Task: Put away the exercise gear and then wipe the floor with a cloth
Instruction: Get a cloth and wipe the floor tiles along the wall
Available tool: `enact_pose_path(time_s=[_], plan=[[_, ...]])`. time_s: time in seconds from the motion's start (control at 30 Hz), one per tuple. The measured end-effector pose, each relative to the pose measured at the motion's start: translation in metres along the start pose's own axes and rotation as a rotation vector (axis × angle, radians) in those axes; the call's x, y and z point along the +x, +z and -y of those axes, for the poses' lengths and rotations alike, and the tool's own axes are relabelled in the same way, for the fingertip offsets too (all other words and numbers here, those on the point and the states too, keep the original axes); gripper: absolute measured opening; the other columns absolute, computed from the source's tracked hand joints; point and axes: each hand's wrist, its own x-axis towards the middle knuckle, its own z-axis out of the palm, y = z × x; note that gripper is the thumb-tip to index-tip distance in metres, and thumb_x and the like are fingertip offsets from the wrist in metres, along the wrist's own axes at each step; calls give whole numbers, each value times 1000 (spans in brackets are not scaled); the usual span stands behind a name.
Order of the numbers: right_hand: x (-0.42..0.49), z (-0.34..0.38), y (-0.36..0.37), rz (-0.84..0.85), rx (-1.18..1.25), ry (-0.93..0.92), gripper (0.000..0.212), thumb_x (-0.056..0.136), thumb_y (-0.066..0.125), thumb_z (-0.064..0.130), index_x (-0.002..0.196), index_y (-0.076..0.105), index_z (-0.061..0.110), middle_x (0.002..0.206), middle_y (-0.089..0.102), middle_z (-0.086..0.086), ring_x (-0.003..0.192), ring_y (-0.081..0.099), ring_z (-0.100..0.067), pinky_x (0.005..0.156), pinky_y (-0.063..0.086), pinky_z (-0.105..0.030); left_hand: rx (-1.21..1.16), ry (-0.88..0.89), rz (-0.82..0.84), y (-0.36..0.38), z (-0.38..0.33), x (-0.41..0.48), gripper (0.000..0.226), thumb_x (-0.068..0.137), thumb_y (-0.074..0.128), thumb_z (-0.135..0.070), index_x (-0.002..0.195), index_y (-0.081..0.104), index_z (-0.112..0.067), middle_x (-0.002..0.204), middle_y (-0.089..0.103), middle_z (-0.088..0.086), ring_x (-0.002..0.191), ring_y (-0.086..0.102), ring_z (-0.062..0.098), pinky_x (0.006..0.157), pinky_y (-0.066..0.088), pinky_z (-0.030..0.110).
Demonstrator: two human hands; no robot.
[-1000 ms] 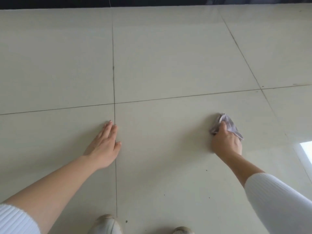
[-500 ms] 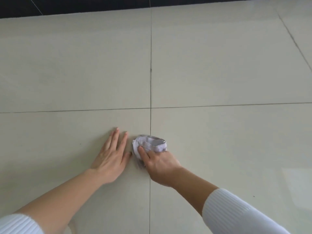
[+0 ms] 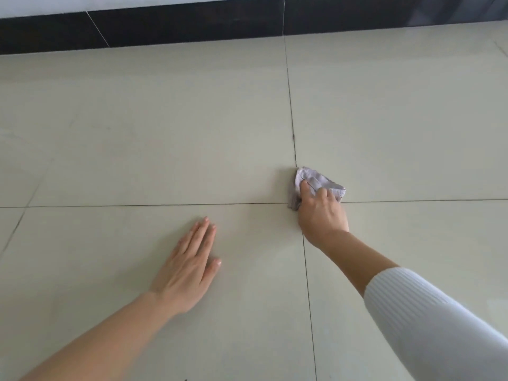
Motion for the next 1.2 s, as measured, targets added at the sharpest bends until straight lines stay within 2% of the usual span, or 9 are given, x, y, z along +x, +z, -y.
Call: enact_pose_path(time_s=[0.2,0.33,0.43,0.63,0.8,0.97,1.07,1.13,1.2], plan=[[-16,22,12,-11,-10,-23,49,91,37,8,139,33,-1,132,51,-17,105,57,-32,70,36,-32,-55,-225,-40,-7,50,34,91,75,-12,-62,151,-9,-11,158,-20,9,147,-16,19,118,-8,29],[-24,43,23,55,-22,-292,49,68,62,3,117,58,-5,104,66,-21,72,64,-34,53,48,-34,-82,-244,-85,-12,65,57,93,76,-10,-61,153,1,-10,160,-10,12,148,-10,23,119,-6,32],[-5,43,27,43,-100,-405,59,63,71,3,121,59,-3,94,65,-18,72,62,-34,50,49,-36,-95,-216,-133,-15,69,65,90,78,-8,-60,153,5,-10,160,-5,12,148,-7,23,116,-9,29],[77,39,0,-19,-18,-26,58,95,33,7,150,19,15,132,43,-20,116,44,-37,86,39,-41,-117,-166,-189,-17,94,78,82,86,4,-61,153,12,-15,160,2,13,148,-4,23,119,-3,31],[124,61,-11,25,14,236,52,94,32,7,145,25,4,157,18,-10,119,49,-37,83,41,-36,-107,-168,-234,-25,112,112,78,87,11,-58,139,40,-7,153,23,26,146,13,34,119,15,41],[76,100,11,24,-6,-438,59,80,31,21,128,53,-5,117,63,-22,77,66,-36,53,51,-36,-155,-347,-279,-29,121,149,67,95,16,-48,150,24,-11,159,16,12,147,10,30,119,14,46],[75,86,6,51,-73,-734,51,80,40,24,122,62,3,95,69,-11,65,65,-29,44,50,-30,-142,-369,-355,-26,120,153,68,92,20,-48,149,28,-11,157,22,11,146,16,30,118,15,45],[106,73,-3,-16,-93,-642,49,86,44,22,132,55,12,95,66,-9,74,64,-32,53,50,-34,-165,-384,-387,-24,119,153,67,90,23,-47,147,33,-13,156,26,9,146,19,27,118,16,42],[148,58,-9,-104,-75,-305,53,92,41,18,145,37,20,123,58,-9,99,59,-35,72,48,-39,-188,-384,-398,-26,120,152,66,90,25,-46,146,35,-14,155,29,7,145,20,26,118,18,42]])
